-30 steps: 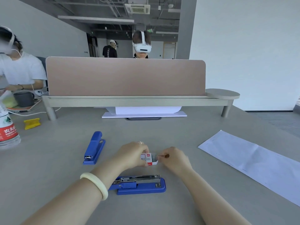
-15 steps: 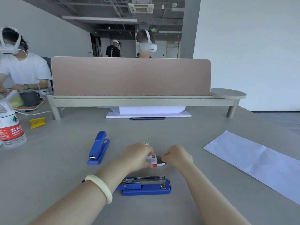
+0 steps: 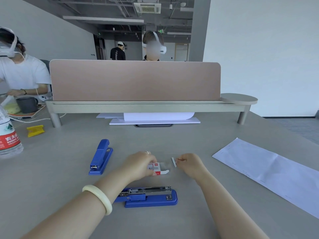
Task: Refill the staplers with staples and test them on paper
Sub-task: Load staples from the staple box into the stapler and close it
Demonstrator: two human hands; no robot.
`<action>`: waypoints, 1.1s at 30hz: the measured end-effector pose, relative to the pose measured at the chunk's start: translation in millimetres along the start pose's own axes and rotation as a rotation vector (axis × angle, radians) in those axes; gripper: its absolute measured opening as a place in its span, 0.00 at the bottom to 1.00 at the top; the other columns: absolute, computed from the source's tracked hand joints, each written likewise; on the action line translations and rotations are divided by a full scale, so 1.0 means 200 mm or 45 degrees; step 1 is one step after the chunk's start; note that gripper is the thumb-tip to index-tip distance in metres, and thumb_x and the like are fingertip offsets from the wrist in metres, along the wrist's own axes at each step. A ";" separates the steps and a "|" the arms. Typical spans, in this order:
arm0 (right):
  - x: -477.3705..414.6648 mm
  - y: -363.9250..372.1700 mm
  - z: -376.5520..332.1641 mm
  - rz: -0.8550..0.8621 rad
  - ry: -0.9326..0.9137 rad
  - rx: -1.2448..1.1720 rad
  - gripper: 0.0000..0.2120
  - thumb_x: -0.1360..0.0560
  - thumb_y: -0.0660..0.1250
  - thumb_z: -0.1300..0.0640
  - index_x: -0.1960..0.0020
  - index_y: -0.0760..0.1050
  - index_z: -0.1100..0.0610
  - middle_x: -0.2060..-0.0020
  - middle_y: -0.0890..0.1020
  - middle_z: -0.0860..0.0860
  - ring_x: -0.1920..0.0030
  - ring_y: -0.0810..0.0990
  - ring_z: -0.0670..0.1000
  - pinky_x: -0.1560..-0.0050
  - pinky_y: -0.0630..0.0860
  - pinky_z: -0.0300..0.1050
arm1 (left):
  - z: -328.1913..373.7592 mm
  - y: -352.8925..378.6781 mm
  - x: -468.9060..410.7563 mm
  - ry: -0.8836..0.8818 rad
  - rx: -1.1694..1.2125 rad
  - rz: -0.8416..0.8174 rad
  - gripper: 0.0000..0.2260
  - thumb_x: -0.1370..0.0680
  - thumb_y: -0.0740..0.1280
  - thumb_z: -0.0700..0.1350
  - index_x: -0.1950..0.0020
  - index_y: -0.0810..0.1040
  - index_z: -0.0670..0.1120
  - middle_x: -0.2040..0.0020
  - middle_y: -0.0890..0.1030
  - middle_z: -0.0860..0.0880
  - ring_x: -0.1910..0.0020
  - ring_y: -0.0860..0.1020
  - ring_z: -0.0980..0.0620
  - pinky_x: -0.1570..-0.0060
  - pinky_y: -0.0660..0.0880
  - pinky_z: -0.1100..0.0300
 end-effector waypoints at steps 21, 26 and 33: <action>0.11 -0.02 -0.12 0.134 -0.233 -0.309 0.10 0.25 0.65 0.55 0.65 0.77 0.50 0.70 0.81 0.47 0.64 0.80 0.49 0.67 0.68 0.39 | 0.10 -0.09 0.03 -0.220 1.112 0.422 0.03 0.31 0.74 0.46 0.61 0.81 0.52 0.62 0.81 0.48 0.65 0.75 0.56 0.67 0.73 0.68; 0.12 -0.02 -0.13 0.146 -0.278 -0.334 0.10 0.25 0.65 0.54 0.65 0.77 0.50 0.71 0.80 0.46 0.64 0.81 0.47 0.68 0.66 0.37 | 0.12 -0.07 0.02 -0.259 1.172 0.445 0.03 0.31 0.74 0.44 0.59 0.84 0.47 0.72 0.76 0.55 0.71 0.72 0.57 0.63 0.71 0.61; 0.11 -0.01 -0.13 0.134 -0.304 -0.381 0.09 0.25 0.65 0.57 0.63 0.78 0.54 0.71 0.80 0.48 0.66 0.79 0.47 0.72 0.66 0.29 | 0.12 -0.06 0.03 -0.262 1.244 0.439 0.03 0.30 0.74 0.43 0.58 0.84 0.45 0.71 0.76 0.53 0.71 0.70 0.56 0.63 0.70 0.59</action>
Point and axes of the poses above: each hand's wrist, its own x-axis away from the middle knuckle, its own y-axis out of the palm, z = x × y, the point moved 4 cm from there along -x, towards the middle knuckle
